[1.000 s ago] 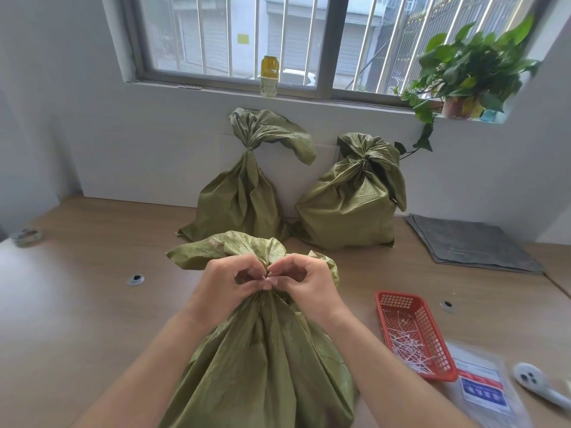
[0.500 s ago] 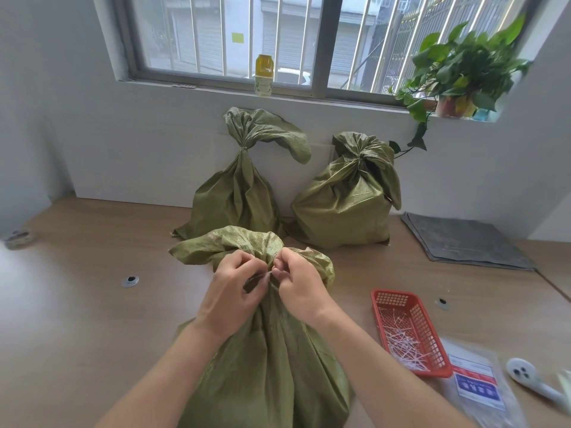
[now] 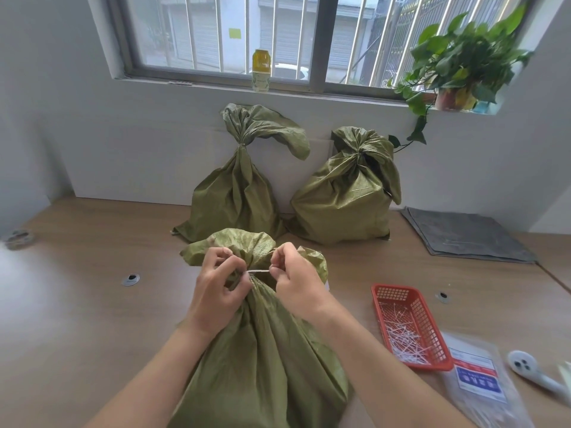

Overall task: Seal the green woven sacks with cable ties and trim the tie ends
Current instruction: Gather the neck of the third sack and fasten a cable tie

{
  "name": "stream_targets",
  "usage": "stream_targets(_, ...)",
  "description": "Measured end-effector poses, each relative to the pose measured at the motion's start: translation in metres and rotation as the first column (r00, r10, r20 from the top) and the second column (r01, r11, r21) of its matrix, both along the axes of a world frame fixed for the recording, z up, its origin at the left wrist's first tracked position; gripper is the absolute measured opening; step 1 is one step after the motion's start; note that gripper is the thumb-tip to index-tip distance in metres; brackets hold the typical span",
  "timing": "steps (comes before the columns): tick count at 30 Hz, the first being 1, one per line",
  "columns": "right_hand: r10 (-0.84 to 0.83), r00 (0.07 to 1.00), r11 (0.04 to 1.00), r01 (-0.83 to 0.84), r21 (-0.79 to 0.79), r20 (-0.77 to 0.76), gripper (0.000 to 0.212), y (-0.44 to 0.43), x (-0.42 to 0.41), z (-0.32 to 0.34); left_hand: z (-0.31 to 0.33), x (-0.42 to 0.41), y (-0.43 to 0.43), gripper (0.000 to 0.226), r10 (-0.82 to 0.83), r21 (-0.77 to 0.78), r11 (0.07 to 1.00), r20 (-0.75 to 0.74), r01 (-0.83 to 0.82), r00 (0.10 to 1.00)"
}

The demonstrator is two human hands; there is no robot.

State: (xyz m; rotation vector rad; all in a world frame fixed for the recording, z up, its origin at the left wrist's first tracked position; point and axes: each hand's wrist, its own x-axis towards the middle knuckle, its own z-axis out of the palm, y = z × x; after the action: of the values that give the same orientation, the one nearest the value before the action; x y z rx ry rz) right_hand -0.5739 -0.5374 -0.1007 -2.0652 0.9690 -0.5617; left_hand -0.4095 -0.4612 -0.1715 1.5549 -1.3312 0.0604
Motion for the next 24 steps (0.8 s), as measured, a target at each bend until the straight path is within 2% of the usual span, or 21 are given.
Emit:
stream_targets(2, 0.041, 0.998, 0.999, -0.041, 0.017, -0.037, 0.012, -0.007, -0.001, 0.0, 0.003, 0.002, -0.003, 0.007, 0.005, -0.016, 1.0, 0.03, -0.005, 1.0)
stream_targets(5, 0.094, 0.99, 0.994, -0.099, -0.046, -0.102, 0.017, -0.01, 0.0, -0.001, 0.007, 0.005, -0.007, 0.007, -0.032, -0.029, 0.999, 0.039, 0.034, 0.999)
stream_targets(9, 0.103, 0.994, 0.992, -0.106, -0.071, -0.046, 0.036, -0.01, 0.001, -0.003, 0.017, 0.001, -0.009, 0.011, -0.079, -0.028, 0.996, 0.049, 0.081, 0.996)
stream_targets(12, 0.084, 0.996, 0.992, -0.084, -0.097, 0.002, 0.037, -0.011, 0.003, -0.003, 0.019, -0.004, -0.008, 0.011, -0.114, -0.04, 0.992, 0.028, 0.116, 0.993)
stream_targets(15, 0.094, 0.995, 0.991, -0.092, -0.094, 0.02, 0.038, -0.013, 0.007, -0.005, 0.016, -0.008, -0.007, 0.011, -0.123, -0.051, 0.991, -0.036, 0.121, 0.992)
stream_targets(20, 0.083, 0.989, 0.997, -0.084, 0.001, 0.124, 0.037, -0.011, 0.008, -0.013, -0.002, -0.012, -0.006, 0.016, -0.121, 0.036, 0.99, -0.277, 0.136, 0.953)
stream_targets(24, 0.077, 0.988, 0.996, -0.081, 0.028, 0.136, 0.035, -0.006, 0.014, -0.02, -0.017, -0.012, -0.009, 0.007, -0.105, 0.07, 0.988, -0.379, 0.141, 0.919)
